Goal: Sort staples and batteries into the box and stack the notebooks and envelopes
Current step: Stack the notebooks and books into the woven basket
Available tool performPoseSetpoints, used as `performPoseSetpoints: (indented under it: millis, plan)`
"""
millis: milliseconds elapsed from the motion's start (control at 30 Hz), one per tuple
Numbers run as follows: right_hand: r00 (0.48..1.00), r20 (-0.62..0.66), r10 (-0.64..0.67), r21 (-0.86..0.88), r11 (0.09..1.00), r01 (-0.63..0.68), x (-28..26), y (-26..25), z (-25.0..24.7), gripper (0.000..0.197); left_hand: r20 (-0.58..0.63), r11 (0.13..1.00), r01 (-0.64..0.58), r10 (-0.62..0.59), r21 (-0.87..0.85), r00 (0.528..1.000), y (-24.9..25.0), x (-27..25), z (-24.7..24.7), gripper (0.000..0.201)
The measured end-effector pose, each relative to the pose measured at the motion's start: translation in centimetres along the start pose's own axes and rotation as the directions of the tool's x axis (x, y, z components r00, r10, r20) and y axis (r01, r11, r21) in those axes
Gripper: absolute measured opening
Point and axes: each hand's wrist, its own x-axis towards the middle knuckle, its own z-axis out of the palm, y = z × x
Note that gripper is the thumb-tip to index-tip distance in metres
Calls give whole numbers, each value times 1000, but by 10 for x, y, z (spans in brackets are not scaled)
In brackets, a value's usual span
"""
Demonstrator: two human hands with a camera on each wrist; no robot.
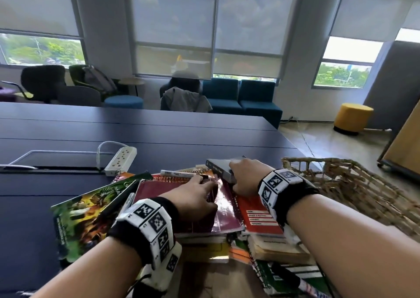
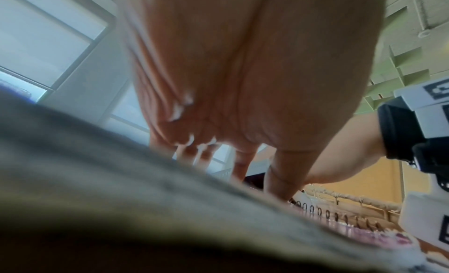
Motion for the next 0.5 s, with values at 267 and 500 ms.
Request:
performPoseSetpoints:
  millis: [267,500]
  plan:
    - [996,-89,19,59,998,-13,-10,9,-8,16,21,999,1,0,-32,1000,2,-2,-7,69]
    - [953,-288,96,170,984,-48,-38,26,-24,16,-92,985,14,-30,-174,995,14,-2,-23,42]
